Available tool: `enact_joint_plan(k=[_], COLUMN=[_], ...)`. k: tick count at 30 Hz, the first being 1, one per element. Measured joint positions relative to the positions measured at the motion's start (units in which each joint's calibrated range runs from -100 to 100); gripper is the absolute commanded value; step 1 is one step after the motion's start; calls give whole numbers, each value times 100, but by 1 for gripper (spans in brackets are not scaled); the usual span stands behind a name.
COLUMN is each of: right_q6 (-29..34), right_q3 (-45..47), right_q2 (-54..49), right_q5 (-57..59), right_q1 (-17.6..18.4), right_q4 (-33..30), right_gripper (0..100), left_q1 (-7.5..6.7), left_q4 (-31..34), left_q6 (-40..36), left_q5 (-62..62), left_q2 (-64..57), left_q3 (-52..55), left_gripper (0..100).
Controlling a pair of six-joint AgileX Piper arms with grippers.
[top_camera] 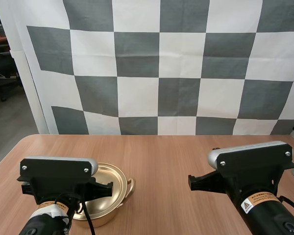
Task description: Open the pot, put the car inside, and close it
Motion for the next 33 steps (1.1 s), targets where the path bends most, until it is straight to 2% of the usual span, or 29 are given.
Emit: enact_joint_plan(k=[4,10,33], right_q6=[0,0,0], right_q3=[17,17,17], right_q2=[-37,-37,-37], right_q5=[609,619,619], right_q1=[-118,-247,-247], right_q4=[-25,-25,-25], right_gripper=[0,0,0], left_q1=[0,0,0], left_q4=[0,19,19], left_q6=[0,0,0], left_q5=[0,0,0], left_q2=[0,0,0], left_q3=[0,0,0], left_gripper=[0,0,0])
